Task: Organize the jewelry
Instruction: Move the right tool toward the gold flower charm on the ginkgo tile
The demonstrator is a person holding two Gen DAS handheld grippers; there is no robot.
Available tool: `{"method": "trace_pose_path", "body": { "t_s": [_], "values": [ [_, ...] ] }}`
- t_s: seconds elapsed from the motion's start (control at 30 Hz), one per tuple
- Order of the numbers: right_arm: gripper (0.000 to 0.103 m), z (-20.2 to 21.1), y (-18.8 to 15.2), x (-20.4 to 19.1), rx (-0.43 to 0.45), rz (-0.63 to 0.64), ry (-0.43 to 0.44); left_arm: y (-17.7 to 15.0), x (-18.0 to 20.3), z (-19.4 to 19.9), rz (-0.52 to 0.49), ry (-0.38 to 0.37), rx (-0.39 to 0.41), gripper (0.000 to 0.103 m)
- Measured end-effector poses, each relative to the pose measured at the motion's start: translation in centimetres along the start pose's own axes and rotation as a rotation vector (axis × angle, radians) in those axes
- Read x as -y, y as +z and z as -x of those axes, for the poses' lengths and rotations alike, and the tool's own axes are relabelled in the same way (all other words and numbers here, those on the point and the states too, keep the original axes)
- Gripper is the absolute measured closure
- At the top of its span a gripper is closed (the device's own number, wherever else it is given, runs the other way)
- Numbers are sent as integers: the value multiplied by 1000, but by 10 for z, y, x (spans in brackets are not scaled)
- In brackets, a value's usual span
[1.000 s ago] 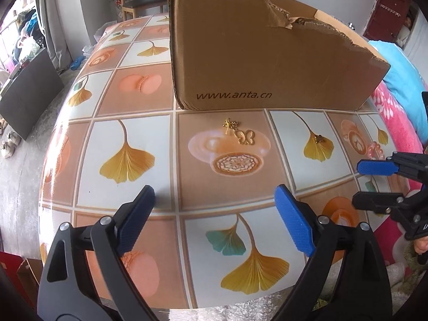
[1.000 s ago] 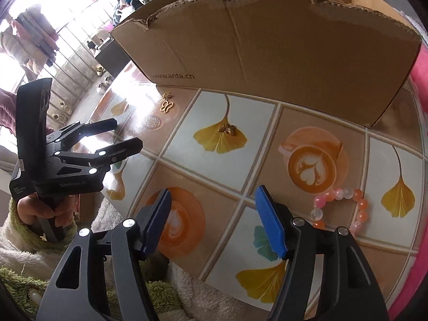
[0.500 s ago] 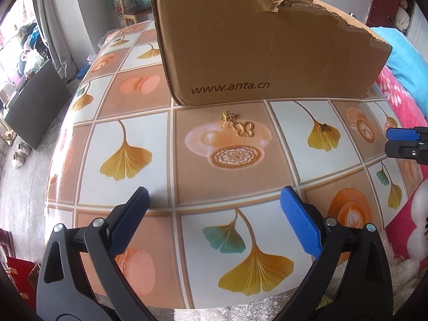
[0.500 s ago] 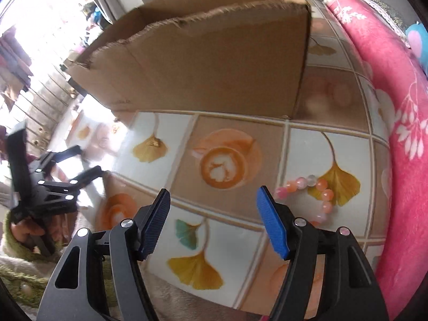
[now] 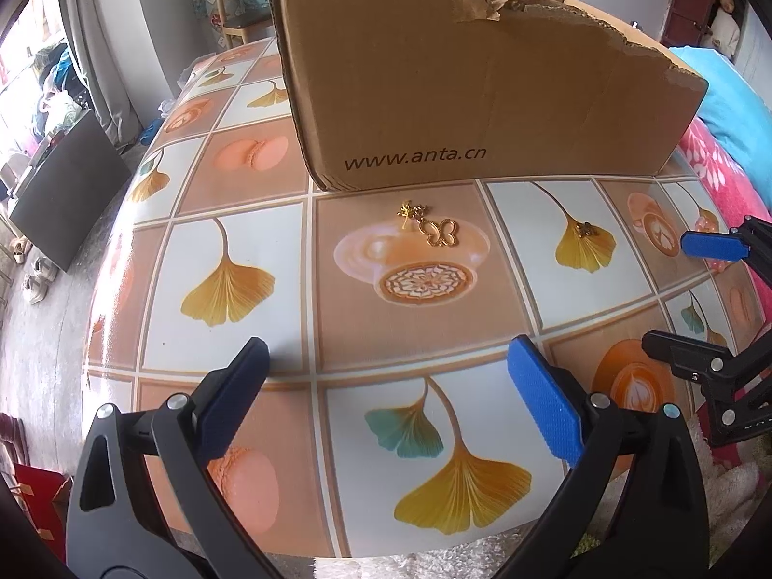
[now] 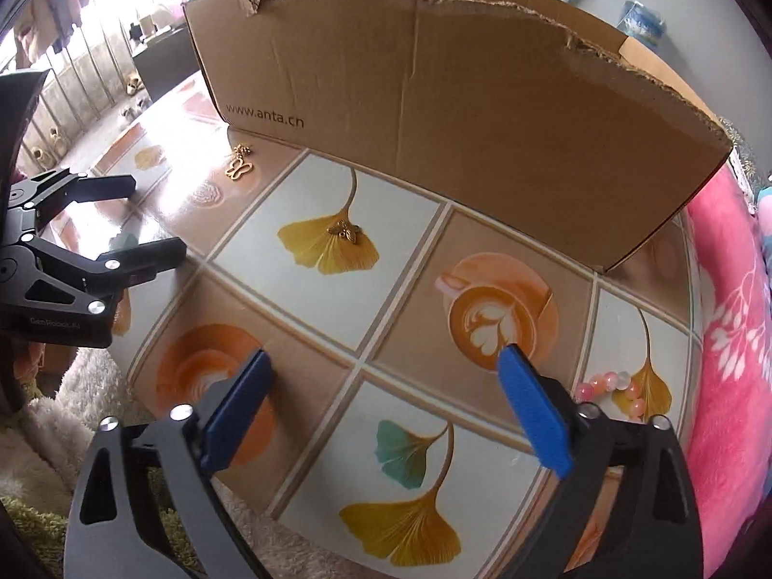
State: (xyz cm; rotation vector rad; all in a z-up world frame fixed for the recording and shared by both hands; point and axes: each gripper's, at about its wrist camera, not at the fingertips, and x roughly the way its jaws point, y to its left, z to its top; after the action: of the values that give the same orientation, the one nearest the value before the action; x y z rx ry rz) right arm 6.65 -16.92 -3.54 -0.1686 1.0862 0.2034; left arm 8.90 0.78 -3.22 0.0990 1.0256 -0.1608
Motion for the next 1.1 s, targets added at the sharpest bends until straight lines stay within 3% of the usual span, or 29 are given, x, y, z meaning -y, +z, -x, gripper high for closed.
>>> {"method": "trace_pose_path", "body": {
  "t_s": [0.17,0.5,0.63,0.73,0.87,1.1],
  "values": [
    [6,-2,1,13,-23,-53,33,0,-1,0,-3,-3,-1,7],
    [6,0,-5,14,1,-25,44,2,-2,-1,-8,-7,-19,7],
    [6,0,1,19,-54,-63,45,2,-2,-1,-8,-7,-4,7],
    [6,11,8,25,12,-130,105,1,-2,-1,-9,-7,-2,7],
    [7,17,25,15,83,-91,79,-1,-1,0,-11,-7,5,7],
    [45,4,43,-2,96,-106,124,-1,-1,0,-12,-7,6,7]
  ]
}}
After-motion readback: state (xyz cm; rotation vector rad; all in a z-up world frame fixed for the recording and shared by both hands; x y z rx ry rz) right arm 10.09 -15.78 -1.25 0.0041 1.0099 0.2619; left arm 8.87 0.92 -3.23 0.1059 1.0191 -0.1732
